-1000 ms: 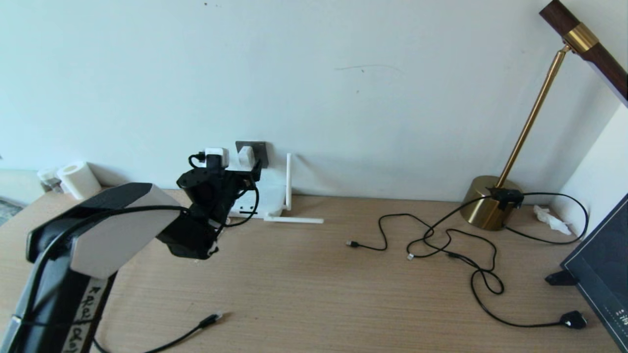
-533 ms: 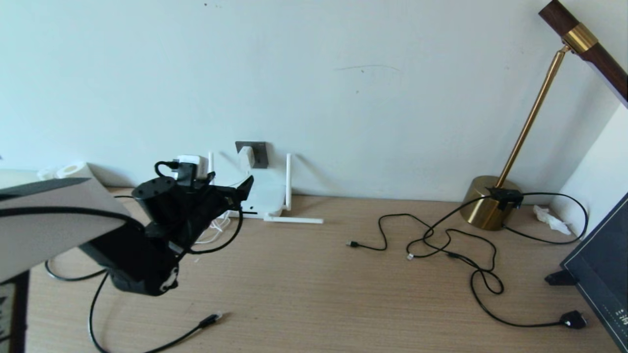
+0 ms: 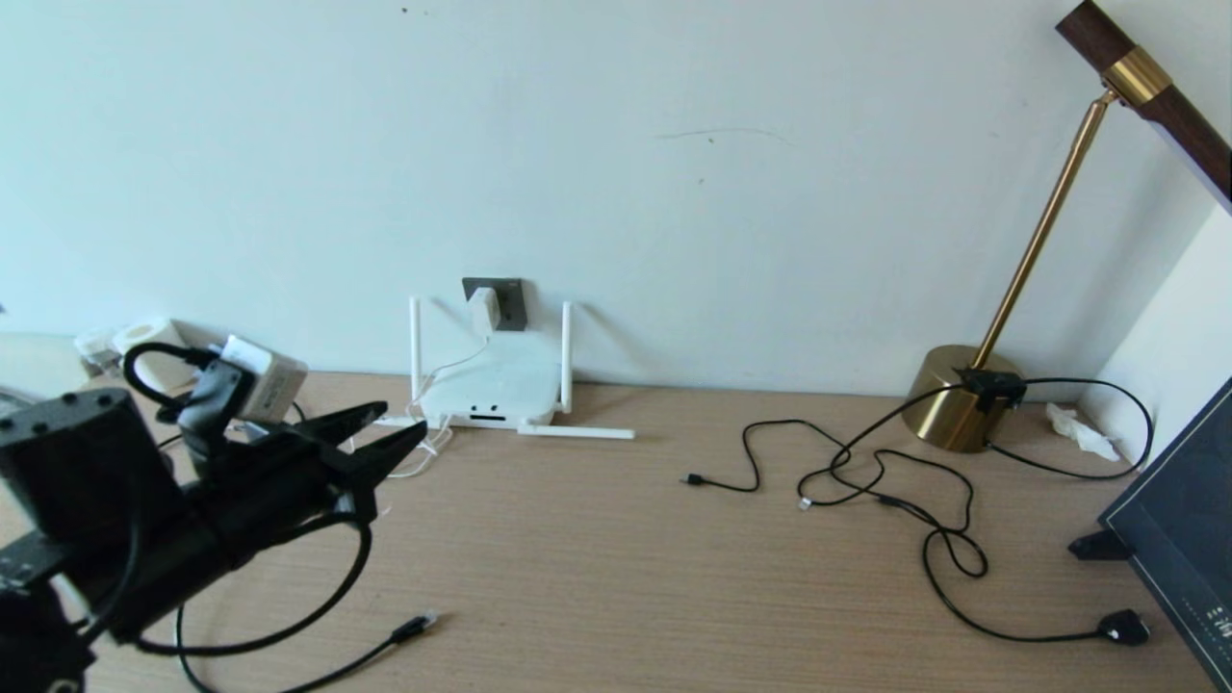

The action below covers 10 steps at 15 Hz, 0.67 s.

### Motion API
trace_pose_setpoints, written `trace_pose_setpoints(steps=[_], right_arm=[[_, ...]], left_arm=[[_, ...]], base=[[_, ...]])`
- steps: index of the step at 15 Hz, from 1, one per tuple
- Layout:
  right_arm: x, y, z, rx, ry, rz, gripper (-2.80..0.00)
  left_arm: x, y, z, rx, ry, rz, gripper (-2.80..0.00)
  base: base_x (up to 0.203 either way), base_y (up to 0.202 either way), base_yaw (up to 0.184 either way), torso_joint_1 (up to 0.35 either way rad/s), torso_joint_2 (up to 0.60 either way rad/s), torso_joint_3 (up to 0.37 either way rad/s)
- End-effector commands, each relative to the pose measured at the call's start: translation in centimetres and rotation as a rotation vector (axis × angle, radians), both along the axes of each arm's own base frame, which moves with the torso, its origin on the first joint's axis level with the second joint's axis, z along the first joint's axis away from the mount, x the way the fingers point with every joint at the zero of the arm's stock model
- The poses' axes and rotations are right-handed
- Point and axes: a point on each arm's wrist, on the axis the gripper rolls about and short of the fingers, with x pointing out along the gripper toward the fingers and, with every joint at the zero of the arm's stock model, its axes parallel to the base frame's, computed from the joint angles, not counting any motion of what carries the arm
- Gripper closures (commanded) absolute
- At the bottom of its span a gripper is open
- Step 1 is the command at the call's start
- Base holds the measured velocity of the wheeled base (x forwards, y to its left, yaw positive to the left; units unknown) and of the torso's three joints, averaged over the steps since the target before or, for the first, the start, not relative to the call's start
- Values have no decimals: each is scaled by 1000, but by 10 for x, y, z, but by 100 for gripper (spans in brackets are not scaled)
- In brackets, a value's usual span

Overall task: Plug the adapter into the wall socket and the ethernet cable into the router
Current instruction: Pick up cable

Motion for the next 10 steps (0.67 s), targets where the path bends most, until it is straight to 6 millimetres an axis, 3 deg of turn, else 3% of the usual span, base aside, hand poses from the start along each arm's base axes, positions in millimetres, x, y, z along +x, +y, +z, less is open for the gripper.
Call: trace_pose_setpoints(steps=[1, 4, 6, 10], right_arm=[[0, 0, 0, 0, 0, 0, 0], [0, 0, 0, 0, 0, 0, 0], [0, 0, 0, 0, 0, 0, 0], [0, 0, 0, 0, 0, 0, 0]], left_arm=[[-41, 7, 6, 42, 134, -21, 0], [-82, 11, -3, 160, 483, -117, 0], [-101, 9, 1, 260, 582, -213, 0], [-98, -1, -12, 389, 623, -321, 0]], base=[[0, 0, 0, 0, 0, 0], [0, 0, 0, 0, 0, 0], [0, 0, 0, 0, 0, 0], [0, 0, 0, 0, 0, 0]])
